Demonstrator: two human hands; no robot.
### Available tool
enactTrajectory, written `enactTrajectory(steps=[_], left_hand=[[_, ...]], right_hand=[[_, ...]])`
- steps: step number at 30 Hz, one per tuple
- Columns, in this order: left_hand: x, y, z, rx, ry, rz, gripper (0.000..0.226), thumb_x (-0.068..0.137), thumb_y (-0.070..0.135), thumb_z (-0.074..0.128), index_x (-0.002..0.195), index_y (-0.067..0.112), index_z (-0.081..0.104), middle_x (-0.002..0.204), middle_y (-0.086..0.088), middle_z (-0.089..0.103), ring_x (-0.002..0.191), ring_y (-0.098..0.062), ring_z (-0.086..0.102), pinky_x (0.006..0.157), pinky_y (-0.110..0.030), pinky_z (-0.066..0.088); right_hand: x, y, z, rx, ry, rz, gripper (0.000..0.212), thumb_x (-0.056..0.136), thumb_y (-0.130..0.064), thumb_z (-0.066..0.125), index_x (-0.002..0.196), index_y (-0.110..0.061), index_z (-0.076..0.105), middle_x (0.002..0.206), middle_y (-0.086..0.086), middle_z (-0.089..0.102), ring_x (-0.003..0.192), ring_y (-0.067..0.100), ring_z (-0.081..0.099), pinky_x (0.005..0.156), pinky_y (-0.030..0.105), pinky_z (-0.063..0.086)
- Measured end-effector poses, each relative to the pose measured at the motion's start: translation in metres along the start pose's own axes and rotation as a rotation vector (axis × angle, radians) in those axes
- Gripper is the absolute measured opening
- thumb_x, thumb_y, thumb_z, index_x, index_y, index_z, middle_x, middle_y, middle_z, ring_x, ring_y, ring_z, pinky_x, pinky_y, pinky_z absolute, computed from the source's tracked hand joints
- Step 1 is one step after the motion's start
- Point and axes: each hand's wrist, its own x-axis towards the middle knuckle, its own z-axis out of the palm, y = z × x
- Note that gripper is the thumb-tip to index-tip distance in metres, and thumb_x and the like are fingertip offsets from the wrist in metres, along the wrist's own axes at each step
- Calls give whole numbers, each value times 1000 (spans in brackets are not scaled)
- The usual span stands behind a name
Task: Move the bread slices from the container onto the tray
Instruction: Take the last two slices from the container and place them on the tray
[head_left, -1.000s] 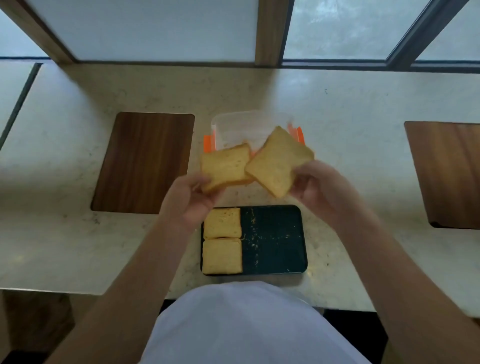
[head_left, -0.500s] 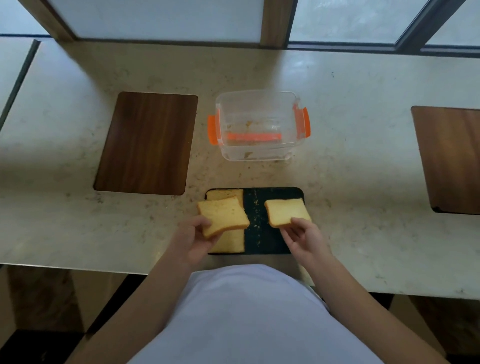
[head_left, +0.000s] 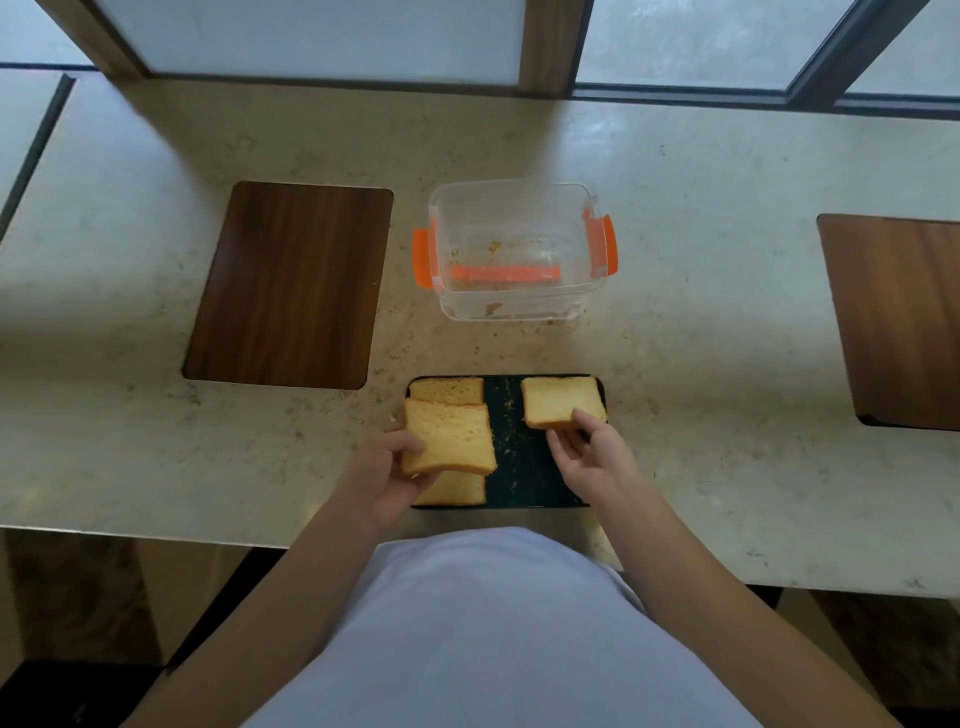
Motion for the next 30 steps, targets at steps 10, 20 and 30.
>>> enactTrajectory(steps=[10,20,30], left_hand=[[6,-1,1,69,28,4,58,75,-10,57,131,-1,50,133,-25,56,119,-40,57,90,-47,56],[6,-3,5,128,60,14,46,79,-12,55,123,0,52,127,-24,57,110,-37,60,64,-38,60],[4,-4,5,151,54,37,32,79,-13,56,99,11,52,123,-22,57,110,-39,59,62,-38,60]], right_hand=[[9,-1,-4,-330,208,-51,15,95,-20,66,93,-7,61,83,8,62,70,16,61,58,27,54],[6,2,-11,-311,172,-43,16,99,-16,58,110,-5,62,99,13,69,87,24,69,60,34,56],[3,-2,-14,-256,102,-30,30,101,-12,52,127,1,53,109,19,67,94,28,68,65,37,57]])
